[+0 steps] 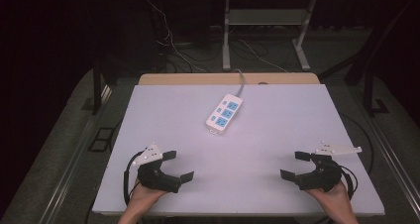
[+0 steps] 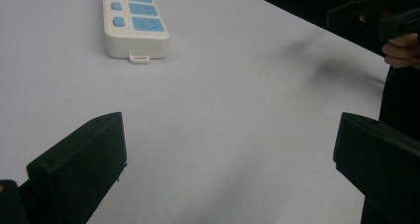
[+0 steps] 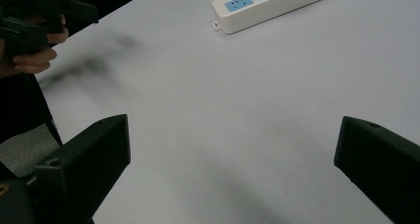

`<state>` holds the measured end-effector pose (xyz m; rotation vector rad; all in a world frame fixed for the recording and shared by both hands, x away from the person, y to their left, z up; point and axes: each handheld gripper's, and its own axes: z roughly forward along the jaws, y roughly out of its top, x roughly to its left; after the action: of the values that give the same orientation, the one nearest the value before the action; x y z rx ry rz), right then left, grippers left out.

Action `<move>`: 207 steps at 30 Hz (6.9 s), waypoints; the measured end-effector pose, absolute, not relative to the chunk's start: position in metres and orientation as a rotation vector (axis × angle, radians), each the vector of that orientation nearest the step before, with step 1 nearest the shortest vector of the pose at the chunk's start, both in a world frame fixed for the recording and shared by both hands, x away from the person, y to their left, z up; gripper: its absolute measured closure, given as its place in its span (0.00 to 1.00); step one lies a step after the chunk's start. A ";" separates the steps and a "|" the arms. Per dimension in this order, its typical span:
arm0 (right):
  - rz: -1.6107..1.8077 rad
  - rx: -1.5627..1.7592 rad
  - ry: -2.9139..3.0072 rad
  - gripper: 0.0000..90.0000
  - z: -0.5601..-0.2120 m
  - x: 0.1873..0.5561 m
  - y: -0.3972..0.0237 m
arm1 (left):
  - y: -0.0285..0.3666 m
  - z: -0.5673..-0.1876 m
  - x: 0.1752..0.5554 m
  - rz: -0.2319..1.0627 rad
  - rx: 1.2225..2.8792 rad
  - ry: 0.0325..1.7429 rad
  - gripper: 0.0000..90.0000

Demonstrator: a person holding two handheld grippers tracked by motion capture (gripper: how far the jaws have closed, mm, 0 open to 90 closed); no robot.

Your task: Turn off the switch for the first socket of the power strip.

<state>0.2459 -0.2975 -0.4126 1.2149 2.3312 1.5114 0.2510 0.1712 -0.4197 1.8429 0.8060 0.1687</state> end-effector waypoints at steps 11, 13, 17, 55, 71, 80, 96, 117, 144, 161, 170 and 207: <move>1.495 1.189 2.368 0.01 -0.415 0.245 -0.293 | 0.171 -0.420 0.251 0.161 1.850 0.797 0.00; 1.491 1.187 2.373 0.01 -0.416 0.245 -0.292 | 0.170 -0.420 0.250 0.159 1.852 0.797 0.00; 1.487 1.183 2.382 0.01 -0.416 0.245 -0.292 | 0.170 -0.420 0.250 0.156 1.856 0.795 0.00; 1.483 1.178 2.408 0.01 -0.416 0.244 -0.292 | 0.158 -0.396 0.261 0.112 1.961 0.742 0.00; 1.473 1.176 2.410 0.01 -0.417 0.244 -0.292 | 0.149 -0.377 0.284 0.106 1.997 0.728 0.00; 1.469 1.176 2.416 0.01 -0.418 0.244 -0.291 | 0.141 -0.369 0.299 0.101 2.012 0.722 0.00; 1.462 1.170 2.421 0.01 -0.418 0.244 -0.291 | 0.128 -0.367 0.326 0.084 2.034 0.715 0.00; 1.454 1.173 2.428 0.01 -0.420 0.243 -0.290 | 0.104 -0.347 0.362 0.111 2.148 0.670 0.00; 1.463 1.172 2.420 0.01 -0.420 0.242 -0.290 | 0.066 -0.334 0.404 0.104 2.287 0.620 0.00; 1.469 1.143 2.426 0.01 -0.418 0.241 -0.290 | 0.041 -0.320 0.438 0.128 2.350 0.584 0.03; 1.478 1.144 2.415 0.01 -0.416 0.240 -0.291 | 0.036 -0.317 0.455 0.142 2.362 0.595 0.06; 1.480 1.147 2.412 0.01 -0.416 0.243 -0.291 | 0.053 -0.345 0.521 0.184 2.214 0.856 0.82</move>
<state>0.2430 -0.2910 -0.4160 1.1473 2.4116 1.4795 0.5214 0.0534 -0.3446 2.2142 0.8557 0.1837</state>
